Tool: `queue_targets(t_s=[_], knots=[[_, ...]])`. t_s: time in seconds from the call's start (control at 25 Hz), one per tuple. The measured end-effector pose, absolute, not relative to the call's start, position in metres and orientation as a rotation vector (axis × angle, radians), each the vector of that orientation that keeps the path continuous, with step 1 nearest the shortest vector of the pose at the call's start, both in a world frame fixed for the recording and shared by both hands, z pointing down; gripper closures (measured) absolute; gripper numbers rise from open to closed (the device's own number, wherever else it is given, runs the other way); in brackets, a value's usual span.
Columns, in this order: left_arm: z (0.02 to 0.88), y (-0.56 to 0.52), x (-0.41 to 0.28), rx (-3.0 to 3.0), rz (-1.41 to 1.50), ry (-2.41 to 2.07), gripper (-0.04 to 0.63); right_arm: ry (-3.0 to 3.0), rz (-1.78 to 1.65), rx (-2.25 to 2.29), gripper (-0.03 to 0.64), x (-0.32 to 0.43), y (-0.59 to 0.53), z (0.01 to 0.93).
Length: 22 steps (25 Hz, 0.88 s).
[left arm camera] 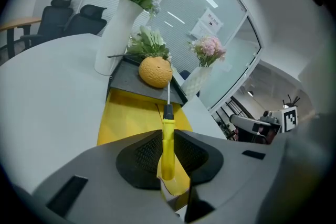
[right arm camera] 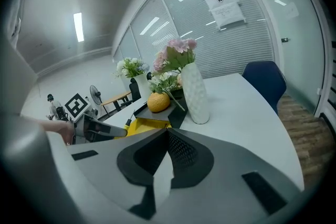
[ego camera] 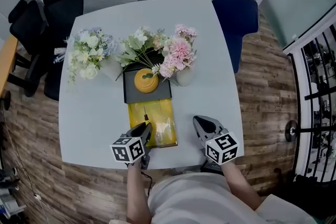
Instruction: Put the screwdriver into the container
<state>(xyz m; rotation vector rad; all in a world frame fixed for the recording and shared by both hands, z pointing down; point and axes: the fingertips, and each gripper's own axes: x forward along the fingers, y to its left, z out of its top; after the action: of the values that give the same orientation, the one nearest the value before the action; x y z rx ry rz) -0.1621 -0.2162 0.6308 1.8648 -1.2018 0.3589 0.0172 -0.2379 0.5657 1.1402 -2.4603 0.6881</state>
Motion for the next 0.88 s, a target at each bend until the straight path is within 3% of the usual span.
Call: queue_targets(t_s=[0.88], knots=[[0.686, -0.214, -0.150, 1.740, 0.752, -1.099, 0.526, -2.430, 0.763, 1.086, 0.601, 0.021, -0.258, 0.593]])
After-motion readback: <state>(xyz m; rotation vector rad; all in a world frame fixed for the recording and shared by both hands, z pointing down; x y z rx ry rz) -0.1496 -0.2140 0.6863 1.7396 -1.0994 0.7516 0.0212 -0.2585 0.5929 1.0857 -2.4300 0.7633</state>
